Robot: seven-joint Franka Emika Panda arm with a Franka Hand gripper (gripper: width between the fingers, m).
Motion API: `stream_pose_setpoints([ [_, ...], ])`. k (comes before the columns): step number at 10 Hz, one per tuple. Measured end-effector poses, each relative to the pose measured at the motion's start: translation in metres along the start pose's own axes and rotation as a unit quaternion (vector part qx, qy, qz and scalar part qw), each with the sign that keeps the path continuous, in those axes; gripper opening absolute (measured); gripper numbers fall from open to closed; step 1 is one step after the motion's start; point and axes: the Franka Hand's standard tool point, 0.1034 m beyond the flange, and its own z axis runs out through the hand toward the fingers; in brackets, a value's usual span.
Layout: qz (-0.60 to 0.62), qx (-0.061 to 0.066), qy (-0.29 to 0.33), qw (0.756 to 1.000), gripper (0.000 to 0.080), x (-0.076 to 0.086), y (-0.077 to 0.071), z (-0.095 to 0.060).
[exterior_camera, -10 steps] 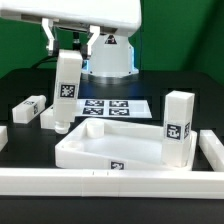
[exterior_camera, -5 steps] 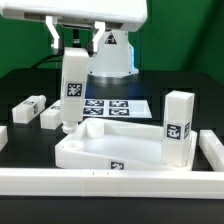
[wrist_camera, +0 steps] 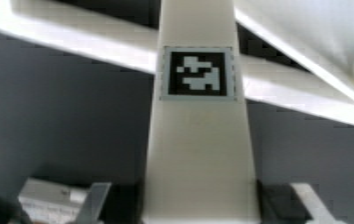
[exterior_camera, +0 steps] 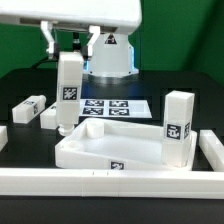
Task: Assemble desk
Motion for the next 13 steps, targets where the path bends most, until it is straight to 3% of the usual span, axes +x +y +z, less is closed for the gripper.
stream_pose_setpoints([
  [1,-0.009,0.007,-0.001,1.000,0.0291,-0.0007,-0.0023,0.0008],
  [4,0.007,0.009,0.001,1.000,0.0291,0.0019,-0.0052,-0.0001],
  [9,0.006,0.000,0.009,1.000,0.0290,-0.0002,-0.0053,0.0029],
  [13,0.009,0.002,0.007,1.000,0.0291,-0.0022,-0.0059,0.0045],
])
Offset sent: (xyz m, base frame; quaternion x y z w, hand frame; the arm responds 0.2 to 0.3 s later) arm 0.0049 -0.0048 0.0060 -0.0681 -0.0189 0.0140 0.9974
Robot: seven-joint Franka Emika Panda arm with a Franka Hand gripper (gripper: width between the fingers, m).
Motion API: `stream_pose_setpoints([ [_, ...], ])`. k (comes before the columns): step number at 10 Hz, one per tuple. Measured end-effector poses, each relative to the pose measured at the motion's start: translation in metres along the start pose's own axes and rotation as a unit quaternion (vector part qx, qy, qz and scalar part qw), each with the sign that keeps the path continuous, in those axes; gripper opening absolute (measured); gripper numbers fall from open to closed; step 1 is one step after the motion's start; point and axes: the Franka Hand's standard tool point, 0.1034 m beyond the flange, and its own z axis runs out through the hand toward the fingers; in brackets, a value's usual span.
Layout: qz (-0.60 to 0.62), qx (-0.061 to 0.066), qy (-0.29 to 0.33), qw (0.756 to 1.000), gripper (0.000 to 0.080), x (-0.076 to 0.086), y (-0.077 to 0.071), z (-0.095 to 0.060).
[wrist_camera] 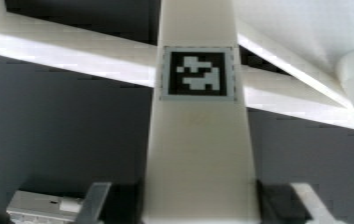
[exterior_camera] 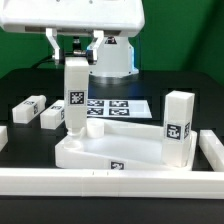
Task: Assemble desk
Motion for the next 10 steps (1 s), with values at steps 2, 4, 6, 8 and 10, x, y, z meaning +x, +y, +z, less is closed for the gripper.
stream_pose_setpoints([
  [2,0.002,-0.003,0.001,1.000,0.0291,-0.003,0.002,0.004],
  [4,0.003,-0.001,-0.004,1.000,0.0291,-0.007,0.001,0.009],
  [6,0.004,0.001,-0.006,1.000,0.0291,-0.009,0.000,0.012],
  [8,0.004,0.002,-0.008,1.000,0.0291,-0.011,0.000,0.014],
  [10,0.005,0.003,-0.009,1.000,0.0291,-0.011,-0.001,0.015],
])
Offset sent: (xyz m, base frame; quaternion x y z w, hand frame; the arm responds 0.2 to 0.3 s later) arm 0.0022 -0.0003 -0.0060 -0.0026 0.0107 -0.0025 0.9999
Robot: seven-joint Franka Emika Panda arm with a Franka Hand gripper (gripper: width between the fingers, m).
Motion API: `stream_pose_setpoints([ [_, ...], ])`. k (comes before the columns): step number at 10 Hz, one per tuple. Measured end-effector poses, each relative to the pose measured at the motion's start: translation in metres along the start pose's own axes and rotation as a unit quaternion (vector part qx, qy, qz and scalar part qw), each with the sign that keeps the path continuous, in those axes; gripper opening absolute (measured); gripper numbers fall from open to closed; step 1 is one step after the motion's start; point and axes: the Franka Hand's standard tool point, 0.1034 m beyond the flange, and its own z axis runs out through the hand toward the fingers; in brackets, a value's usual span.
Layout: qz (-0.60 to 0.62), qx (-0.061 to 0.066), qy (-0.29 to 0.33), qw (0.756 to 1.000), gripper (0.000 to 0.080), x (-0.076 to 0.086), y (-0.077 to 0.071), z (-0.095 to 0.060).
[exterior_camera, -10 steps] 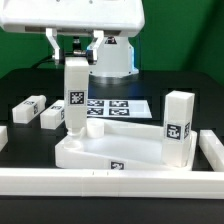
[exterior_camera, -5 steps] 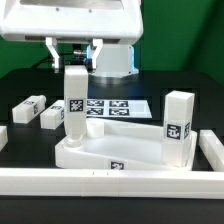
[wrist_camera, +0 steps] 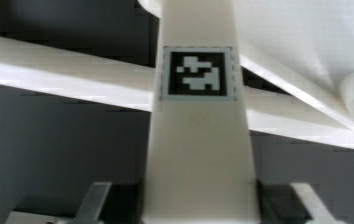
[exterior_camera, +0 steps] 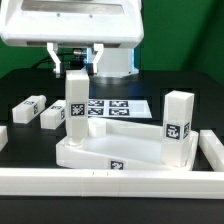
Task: Assemble desk
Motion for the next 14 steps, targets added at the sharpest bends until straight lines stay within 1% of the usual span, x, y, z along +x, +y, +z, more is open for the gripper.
stream_pose_setpoints([
  [7,0.001,0.001,-0.002,1.000,0.0291,-0.0022,0.0001,0.0015],
  [10,0.003,0.003,-0.007,1.000,0.0291,-0.0077,-0.0013,0.0072],
  [11,0.003,-0.001,-0.003,1.000,0.0290,-0.0074,0.0002,0.0078],
  [14,0.003,-0.022,0.015,1.000,0.0291,-0.0084,0.0052,0.0077],
])
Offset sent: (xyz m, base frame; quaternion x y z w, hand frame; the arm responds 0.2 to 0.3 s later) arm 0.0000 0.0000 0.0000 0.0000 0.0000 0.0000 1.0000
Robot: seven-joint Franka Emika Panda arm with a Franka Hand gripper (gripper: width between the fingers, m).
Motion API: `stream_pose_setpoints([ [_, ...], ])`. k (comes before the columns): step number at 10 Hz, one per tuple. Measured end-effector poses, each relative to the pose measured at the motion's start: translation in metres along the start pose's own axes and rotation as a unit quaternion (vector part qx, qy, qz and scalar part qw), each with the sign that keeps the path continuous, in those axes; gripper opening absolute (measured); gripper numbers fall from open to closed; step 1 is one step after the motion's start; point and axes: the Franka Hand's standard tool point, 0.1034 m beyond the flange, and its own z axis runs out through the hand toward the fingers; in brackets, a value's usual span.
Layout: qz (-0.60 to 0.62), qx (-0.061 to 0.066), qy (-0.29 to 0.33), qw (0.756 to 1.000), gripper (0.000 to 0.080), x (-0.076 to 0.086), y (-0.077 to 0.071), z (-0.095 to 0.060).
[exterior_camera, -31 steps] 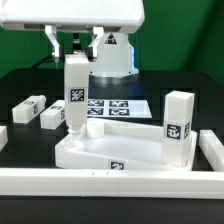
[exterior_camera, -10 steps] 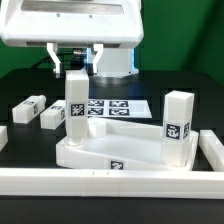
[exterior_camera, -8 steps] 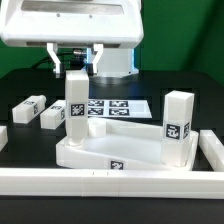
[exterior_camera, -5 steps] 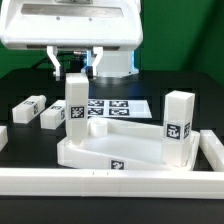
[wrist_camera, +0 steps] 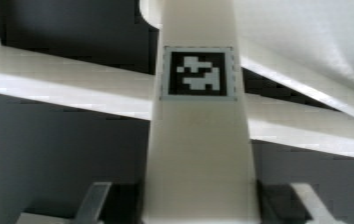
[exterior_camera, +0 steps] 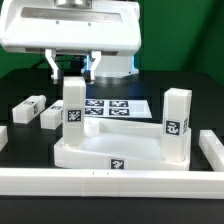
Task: Assemble desk
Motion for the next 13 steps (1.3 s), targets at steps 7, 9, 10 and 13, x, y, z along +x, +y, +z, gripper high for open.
stream_pose_setpoints([
  [7,0.001,-0.003,0.002,1.000,0.0623,-0.001,0.002,0.000],
  [9,0.001,-0.003,0.002,1.000,0.0644,0.000,0.003,-0.001],
  [10,0.001,0.000,0.000,1.000,0.0648,0.002,0.003,-0.003],
  [13,0.006,0.014,-0.008,1.000,0.0649,0.011,0.000,-0.016],
])
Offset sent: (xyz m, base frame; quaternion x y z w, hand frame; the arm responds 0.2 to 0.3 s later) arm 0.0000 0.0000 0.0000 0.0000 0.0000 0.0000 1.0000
